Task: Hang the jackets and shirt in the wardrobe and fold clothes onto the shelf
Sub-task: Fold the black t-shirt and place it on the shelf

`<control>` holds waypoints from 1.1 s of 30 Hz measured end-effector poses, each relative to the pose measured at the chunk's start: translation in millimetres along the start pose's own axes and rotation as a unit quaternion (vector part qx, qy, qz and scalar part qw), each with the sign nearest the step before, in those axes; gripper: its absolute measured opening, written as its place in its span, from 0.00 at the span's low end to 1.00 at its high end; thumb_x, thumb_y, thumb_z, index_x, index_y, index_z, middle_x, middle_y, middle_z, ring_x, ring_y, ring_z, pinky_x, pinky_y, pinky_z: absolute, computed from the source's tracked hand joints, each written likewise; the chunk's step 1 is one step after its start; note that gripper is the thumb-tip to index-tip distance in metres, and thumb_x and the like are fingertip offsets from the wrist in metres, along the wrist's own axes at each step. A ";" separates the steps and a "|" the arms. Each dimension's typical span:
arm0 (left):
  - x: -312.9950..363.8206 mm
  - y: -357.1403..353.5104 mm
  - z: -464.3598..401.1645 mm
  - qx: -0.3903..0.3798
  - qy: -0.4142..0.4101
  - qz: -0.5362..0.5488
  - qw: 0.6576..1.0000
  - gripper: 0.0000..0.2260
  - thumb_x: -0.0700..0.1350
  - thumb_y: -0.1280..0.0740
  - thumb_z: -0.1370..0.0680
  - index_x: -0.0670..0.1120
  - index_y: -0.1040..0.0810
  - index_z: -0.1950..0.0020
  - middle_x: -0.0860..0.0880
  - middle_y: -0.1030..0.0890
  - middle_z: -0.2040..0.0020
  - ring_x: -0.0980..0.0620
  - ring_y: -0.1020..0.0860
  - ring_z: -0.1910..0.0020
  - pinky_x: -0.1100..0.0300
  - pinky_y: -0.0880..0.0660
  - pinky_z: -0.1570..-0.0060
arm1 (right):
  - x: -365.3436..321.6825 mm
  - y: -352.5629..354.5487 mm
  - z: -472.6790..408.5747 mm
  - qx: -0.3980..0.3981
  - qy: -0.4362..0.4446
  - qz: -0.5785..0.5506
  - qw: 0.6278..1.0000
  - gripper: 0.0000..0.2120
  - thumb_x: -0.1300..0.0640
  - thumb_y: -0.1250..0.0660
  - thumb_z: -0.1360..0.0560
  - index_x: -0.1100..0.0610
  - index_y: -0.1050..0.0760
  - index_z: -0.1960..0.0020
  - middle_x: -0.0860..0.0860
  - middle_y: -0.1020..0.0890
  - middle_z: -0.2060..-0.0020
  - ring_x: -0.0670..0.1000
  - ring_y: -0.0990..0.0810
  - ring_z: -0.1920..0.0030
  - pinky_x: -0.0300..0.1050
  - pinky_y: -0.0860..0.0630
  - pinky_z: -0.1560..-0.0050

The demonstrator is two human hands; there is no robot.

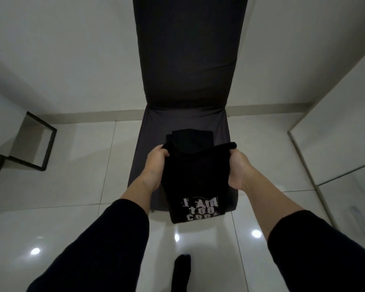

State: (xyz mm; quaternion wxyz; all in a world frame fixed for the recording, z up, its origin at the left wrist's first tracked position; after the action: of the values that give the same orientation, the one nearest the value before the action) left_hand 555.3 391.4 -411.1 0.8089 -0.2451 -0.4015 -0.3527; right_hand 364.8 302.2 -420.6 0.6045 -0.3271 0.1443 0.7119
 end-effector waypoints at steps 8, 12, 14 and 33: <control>1.7 -4.1 -160.8 0.056 -0.028 -0.025 0.998 0.09 0.39 0.42 0.22 0.48 0.24 0.51 0.45 0.21 0.53 0.43 0.22 0.51 0.49 0.24 0.49 | -57.0 -14.6 -162.2 0.079 0.069 0.061 0.993 0.24 0.46 0.44 0.19 0.59 0.34 0.28 0.58 0.24 0.35 0.60 0.23 0.39 0.56 0.26 0.36; -24.2 -1.3 -214.0 0.109 -0.042 -0.076 0.990 0.11 0.43 0.44 0.18 0.45 0.28 0.38 0.45 0.23 0.46 0.46 0.24 0.47 0.52 0.26 0.44 | -59.5 -11.0 -220.9 0.128 0.122 0.147 0.973 0.20 0.53 0.48 0.17 0.58 0.35 0.28 0.54 0.26 0.38 0.55 0.26 0.40 0.47 0.29 0.37; -35.9 5.5 -227.2 0.153 -0.059 -0.113 0.980 0.13 0.45 0.45 0.17 0.42 0.31 0.34 0.46 0.25 0.45 0.50 0.27 0.48 0.58 0.31 0.47 | -58.3 -3.5 -239.1 0.167 0.160 0.184 0.955 0.17 0.56 0.48 0.17 0.59 0.32 0.32 0.53 0.25 0.41 0.52 0.27 0.45 0.42 0.30 0.40; -55.7 -1.0 -183.4 0.256 -0.077 -0.314 0.911 0.23 0.50 0.42 0.19 0.41 0.39 0.27 0.43 0.35 0.32 0.46 0.31 0.35 0.55 0.33 0.38 | -56.4 -64.6 -221.2 0.187 0.305 0.648 0.673 0.24 0.43 0.43 0.23 0.46 0.36 0.28 0.53 0.34 0.30 0.54 0.40 0.28 0.58 0.49 0.28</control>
State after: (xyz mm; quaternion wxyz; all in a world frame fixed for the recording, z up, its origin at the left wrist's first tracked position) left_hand 618.1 286.9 -559.1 0.6582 0.0826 -0.5950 -0.4538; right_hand 494.0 140.7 -537.0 -0.0376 -0.2307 0.6260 0.7440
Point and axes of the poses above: each hand's wrist, its own z-axis away from the middle knuckle, its own y-axis out of the back of the hand, x = y × z, the point moved 7 cm from there along -z, towards the middle knuckle
